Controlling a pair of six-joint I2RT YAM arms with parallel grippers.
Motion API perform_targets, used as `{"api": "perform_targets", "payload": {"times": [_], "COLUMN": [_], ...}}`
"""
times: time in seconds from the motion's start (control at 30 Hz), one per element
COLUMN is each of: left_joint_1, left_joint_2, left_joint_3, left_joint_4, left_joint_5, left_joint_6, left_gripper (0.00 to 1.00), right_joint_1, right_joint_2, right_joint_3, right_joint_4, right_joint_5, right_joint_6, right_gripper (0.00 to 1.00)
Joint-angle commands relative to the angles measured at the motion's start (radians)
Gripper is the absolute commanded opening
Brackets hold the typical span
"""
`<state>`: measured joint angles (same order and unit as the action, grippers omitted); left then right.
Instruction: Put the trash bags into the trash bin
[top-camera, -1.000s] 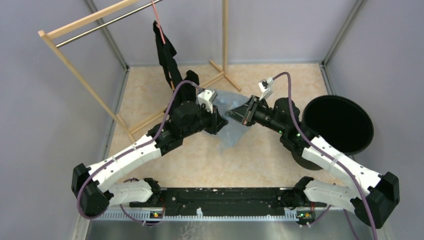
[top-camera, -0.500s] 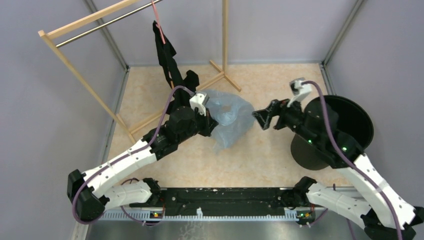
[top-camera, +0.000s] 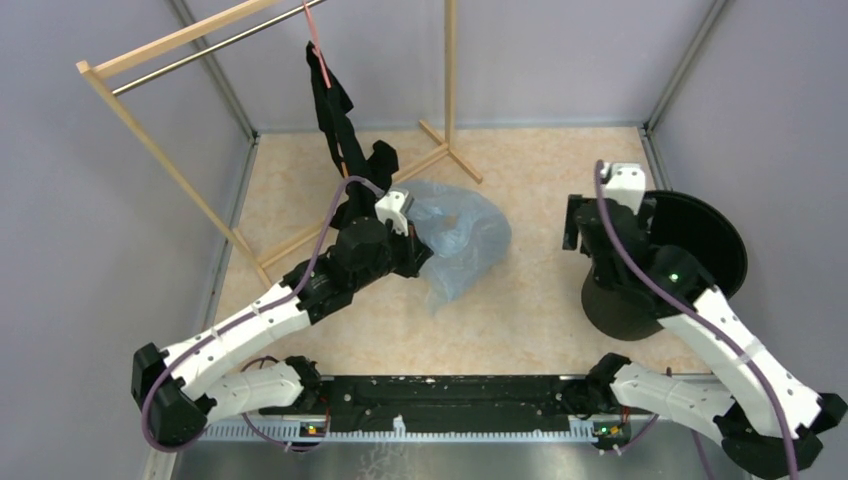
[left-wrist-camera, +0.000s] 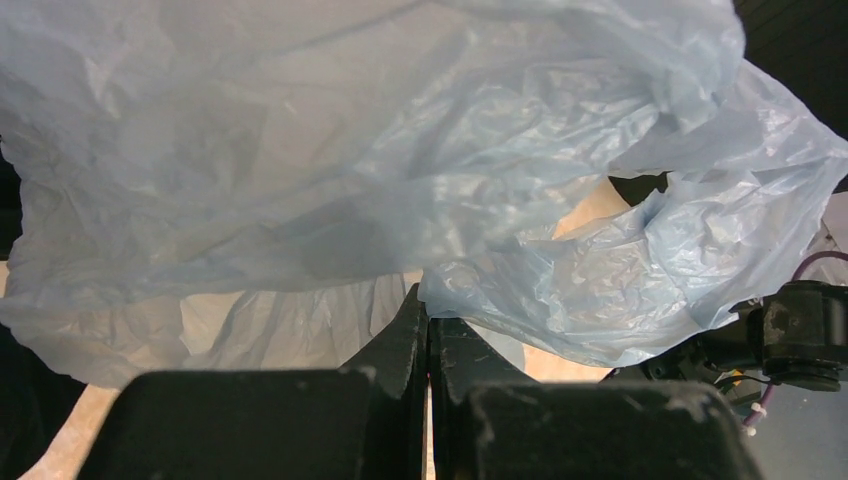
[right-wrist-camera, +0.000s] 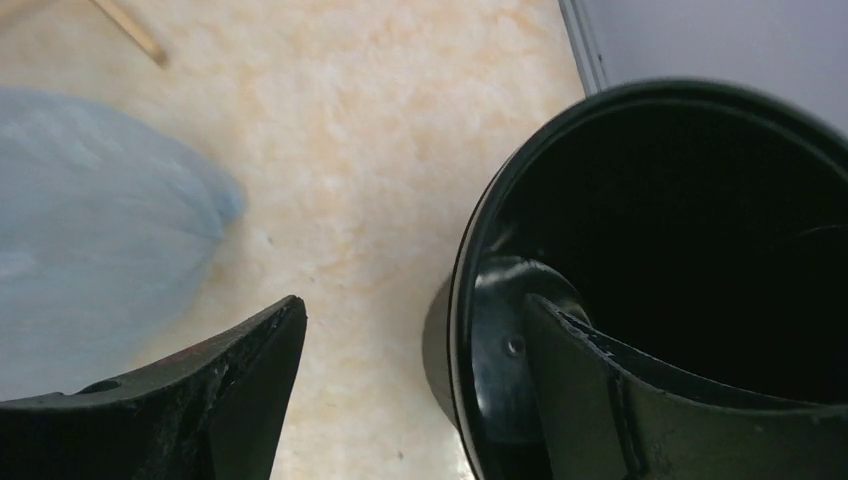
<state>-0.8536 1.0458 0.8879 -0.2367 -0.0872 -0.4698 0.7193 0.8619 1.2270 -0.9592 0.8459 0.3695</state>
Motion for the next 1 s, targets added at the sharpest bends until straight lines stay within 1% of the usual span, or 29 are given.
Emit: {"api": "perform_targets", "payload": {"times": [0.0, 0.03, 0.07, 0.13, 0.23, 0.37, 0.53, 0.6, 0.63, 0.9, 0.97], "left_joint_1": [-0.001, -0.001, -0.001, -0.001, -0.001, -0.002, -0.001, -0.001, -0.001, -0.001, -0.001], "left_joint_2": [-0.058, -0.066, -0.073, -0.086, -0.105, -0.114, -0.158, -0.185, -0.197, -0.315, -0.349], "left_joint_3": [-0.006, -0.004, -0.002, 0.005, 0.005, 0.011, 0.023, 0.017, 0.015, 0.029, 0.038], "left_joint_4": [-0.002, -0.010, -0.018, -0.033, -0.045, -0.080, -0.135, -0.149, -0.160, -0.285, -0.309], "left_joint_5": [-0.021, -0.028, -0.032, -0.040, -0.052, -0.077, -0.112, -0.121, -0.123, -0.174, -0.176], "left_joint_6": [-0.006, -0.006, -0.004, -0.002, 0.007, 0.019, 0.023, 0.018, 0.015, -0.016, -0.007], "left_gripper": [0.00, 0.00, 0.00, 0.00, 0.00, 0.00, 0.00, 0.00, 0.00, 0.00, 0.00], "right_joint_1": [0.002, 0.002, 0.003, 0.002, 0.003, 0.003, 0.003, 0.002, 0.003, 0.005, 0.024], "right_joint_2": [0.012, 0.007, 0.001, -0.013, -0.035, -0.063, -0.058, -0.041, -0.026, 0.169, 0.206], "right_joint_3": [-0.073, -0.086, -0.094, -0.106, -0.120, -0.158, -0.187, -0.190, -0.189, -0.137, -0.132], "right_joint_4": [-0.046, -0.034, -0.025, -0.007, 0.024, 0.133, 0.310, 0.374, 0.403, 0.551, 0.582], "right_joint_5": [0.020, 0.002, -0.007, -0.015, -0.024, -0.086, -0.286, -0.366, -0.404, -0.757, -0.814], "right_joint_6": [0.047, 0.046, 0.045, 0.036, 0.009, -0.071, -0.182, -0.194, -0.195, -0.160, -0.154], "right_gripper": [0.78, 0.75, 0.69, 0.53, 0.43, 0.31, 0.09, 0.01, 0.00, 0.00, 0.00]}}
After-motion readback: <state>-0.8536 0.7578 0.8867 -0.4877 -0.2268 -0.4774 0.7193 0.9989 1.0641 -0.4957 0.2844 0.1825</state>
